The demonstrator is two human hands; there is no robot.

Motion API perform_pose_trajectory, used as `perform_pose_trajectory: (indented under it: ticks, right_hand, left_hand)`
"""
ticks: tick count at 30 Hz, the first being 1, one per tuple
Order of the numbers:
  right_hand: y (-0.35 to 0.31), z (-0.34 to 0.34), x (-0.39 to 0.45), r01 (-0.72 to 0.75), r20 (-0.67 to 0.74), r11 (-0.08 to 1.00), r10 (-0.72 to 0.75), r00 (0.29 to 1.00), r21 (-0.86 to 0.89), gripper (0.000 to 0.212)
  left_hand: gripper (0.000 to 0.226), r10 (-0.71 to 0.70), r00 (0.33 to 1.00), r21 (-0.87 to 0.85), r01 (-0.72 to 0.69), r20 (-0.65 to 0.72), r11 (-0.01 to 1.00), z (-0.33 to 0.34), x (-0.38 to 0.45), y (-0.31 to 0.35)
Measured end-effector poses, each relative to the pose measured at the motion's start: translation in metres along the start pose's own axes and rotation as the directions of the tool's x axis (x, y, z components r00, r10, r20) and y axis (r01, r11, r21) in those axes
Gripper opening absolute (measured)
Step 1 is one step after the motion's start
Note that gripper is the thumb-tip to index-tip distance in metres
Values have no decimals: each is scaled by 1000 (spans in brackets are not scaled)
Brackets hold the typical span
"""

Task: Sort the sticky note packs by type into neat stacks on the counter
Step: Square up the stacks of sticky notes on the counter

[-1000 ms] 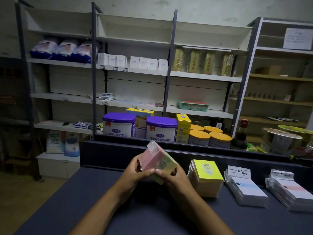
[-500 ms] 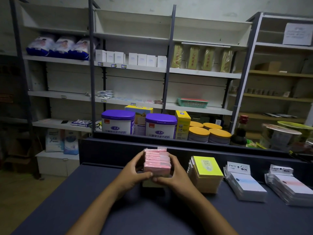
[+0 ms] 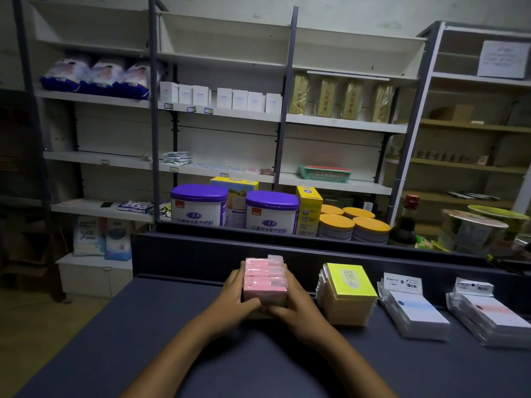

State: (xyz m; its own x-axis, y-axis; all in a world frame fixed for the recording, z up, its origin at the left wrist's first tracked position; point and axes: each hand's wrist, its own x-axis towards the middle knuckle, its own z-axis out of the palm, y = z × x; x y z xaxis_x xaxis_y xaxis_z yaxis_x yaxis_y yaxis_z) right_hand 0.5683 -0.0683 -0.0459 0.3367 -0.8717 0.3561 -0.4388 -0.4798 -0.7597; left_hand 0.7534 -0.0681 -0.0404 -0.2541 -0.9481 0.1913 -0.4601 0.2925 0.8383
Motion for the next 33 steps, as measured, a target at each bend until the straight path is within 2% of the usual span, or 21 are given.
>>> perform_pose_trajectory:
  ticks: [6, 13, 18, 23, 28, 30, 33]
  right_hand:
    - [6, 6, 0, 21, 24, 999, -20, 1000, -42, 73]
    - [3, 2, 1, 37, -29, 999, -37, 999, 12, 70]
    - [2, 4, -2, 36, 11, 999, -36, 999, 10, 67]
    - [-2, -1, 1, 18, -48, 998, -15, 999, 57, 70]
    - [3, 3, -2, -24, 3, 999, 24, 1000, 44, 68]
    - [3, 1, -1, -55, -18, 994, 57, 998, 91, 74]
    - [-3, -5, 0, -99, -54, 985, 107, 993, 143, 94]
  left_hand:
    - [77, -28, 997, 57, 25, 65, 998, 4, 3, -10]
    - [78, 5, 1000, 45, -6, 13, 999, 3, 3, -8]
    - [78, -22, 998, 63, 18, 61, 998, 5, 2, -11]
    - [83, 10, 1000, 31, -9, -20, 999, 2, 3, -6]
    - [78, -36, 996, 73, 30, 83, 997, 6, 3, -12]
    - [76, -29, 996, 42, 25, 82, 999, 5, 4, -13]
    - [81, -23, 996, -19, 24, 84, 1000, -2, 5, -10]
